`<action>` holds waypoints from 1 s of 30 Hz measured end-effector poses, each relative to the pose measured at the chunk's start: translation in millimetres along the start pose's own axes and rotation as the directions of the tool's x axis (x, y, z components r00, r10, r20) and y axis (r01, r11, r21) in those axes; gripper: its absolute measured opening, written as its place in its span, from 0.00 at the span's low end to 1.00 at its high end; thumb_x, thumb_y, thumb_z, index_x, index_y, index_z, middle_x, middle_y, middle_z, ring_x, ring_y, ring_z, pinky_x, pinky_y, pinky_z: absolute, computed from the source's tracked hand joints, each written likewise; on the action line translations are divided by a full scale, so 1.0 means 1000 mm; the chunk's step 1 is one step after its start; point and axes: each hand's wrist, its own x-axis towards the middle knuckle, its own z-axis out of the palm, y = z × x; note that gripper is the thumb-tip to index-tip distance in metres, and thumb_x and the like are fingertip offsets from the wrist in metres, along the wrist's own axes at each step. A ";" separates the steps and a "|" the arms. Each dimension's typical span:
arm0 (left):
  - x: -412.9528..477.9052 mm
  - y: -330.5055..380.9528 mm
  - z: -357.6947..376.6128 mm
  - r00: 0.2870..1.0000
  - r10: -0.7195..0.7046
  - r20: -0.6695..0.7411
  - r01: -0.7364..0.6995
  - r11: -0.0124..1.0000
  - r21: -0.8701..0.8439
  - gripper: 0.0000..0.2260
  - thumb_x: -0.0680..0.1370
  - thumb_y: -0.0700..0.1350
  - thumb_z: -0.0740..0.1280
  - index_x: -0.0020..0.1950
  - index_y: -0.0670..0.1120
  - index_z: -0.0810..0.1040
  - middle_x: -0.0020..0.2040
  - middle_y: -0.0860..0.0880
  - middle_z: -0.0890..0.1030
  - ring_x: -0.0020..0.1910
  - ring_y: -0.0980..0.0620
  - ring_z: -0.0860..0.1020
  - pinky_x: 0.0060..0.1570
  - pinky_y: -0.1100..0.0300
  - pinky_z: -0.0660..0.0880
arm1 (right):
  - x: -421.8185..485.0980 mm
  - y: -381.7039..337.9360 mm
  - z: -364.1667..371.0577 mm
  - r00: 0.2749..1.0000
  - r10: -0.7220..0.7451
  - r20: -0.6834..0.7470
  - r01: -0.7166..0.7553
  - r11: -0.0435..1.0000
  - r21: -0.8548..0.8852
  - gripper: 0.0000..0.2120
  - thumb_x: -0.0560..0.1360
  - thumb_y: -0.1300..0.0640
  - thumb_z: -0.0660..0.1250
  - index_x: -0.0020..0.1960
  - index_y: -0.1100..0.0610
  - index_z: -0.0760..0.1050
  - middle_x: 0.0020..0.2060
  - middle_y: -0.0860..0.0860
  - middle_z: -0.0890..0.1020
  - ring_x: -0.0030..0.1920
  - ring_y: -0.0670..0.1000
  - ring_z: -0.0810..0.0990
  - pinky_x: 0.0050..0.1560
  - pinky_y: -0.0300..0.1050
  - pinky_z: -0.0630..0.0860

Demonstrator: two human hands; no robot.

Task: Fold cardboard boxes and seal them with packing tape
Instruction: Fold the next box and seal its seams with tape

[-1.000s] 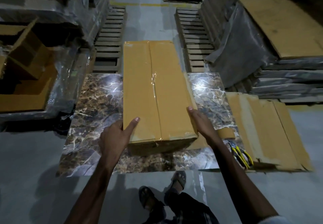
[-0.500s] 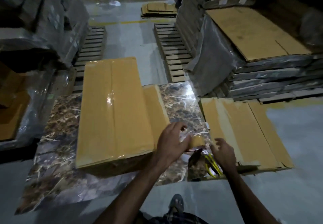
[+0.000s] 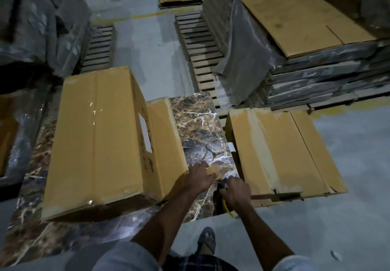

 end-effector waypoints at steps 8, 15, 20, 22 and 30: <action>-0.025 -0.021 -0.013 0.997 -0.050 -0.050 0.035 0.961 -0.275 0.20 0.80 0.63 0.68 0.59 0.47 0.79 0.57 0.44 0.84 0.57 0.43 0.81 0.50 0.52 0.76 | 0.001 0.005 -0.038 0.989 -0.144 -0.041 0.149 0.967 0.205 0.13 0.67 0.41 0.73 0.32 0.46 0.72 0.35 0.47 0.79 0.42 0.53 0.82 0.37 0.47 0.71; -0.092 -0.031 -0.053 0.995 0.068 -0.079 -0.102 0.785 -0.611 0.13 0.79 0.52 0.74 0.63 0.58 0.80 0.52 0.52 0.85 0.49 0.56 0.83 0.46 0.61 0.77 | -0.062 -0.023 -0.122 0.923 -0.378 -0.075 0.385 0.900 0.205 0.09 0.74 0.45 0.76 0.51 0.47 0.86 0.43 0.44 0.87 0.41 0.46 0.83 0.42 0.47 0.79; -0.142 -0.052 -0.085 0.985 0.130 -0.111 -0.171 0.743 -0.647 0.11 0.75 0.55 0.70 0.54 0.54 0.83 0.41 0.53 0.84 0.38 0.56 0.81 0.41 0.58 0.72 | -0.124 -0.072 -0.155 0.867 -0.472 -0.156 0.481 0.876 0.022 0.10 0.76 0.43 0.74 0.57 0.43 0.85 0.49 0.43 0.87 0.46 0.48 0.84 0.35 0.42 0.69; -0.165 -0.065 -0.099 0.986 0.092 -0.136 -0.162 0.670 -0.725 0.13 0.72 0.60 0.71 0.49 0.52 0.84 0.40 0.52 0.85 0.39 0.51 0.81 0.42 0.56 0.71 | -0.148 -0.096 -0.160 0.841 -0.493 -0.224 0.501 0.865 -0.021 0.11 0.76 0.42 0.74 0.57 0.41 0.84 0.47 0.43 0.88 0.44 0.49 0.84 0.34 0.43 0.67; -0.246 -0.145 -0.152 0.991 0.128 -0.042 -0.105 0.541 -0.834 0.08 0.81 0.47 0.69 0.59 0.52 0.84 0.52 0.55 0.87 0.51 0.58 0.83 0.49 0.63 0.76 | -0.227 -0.205 -0.152 0.712 -0.577 -0.399 0.537 0.815 -0.220 0.11 0.68 0.45 0.82 0.49 0.41 0.86 0.31 0.43 0.84 0.28 0.49 0.81 0.24 0.36 0.61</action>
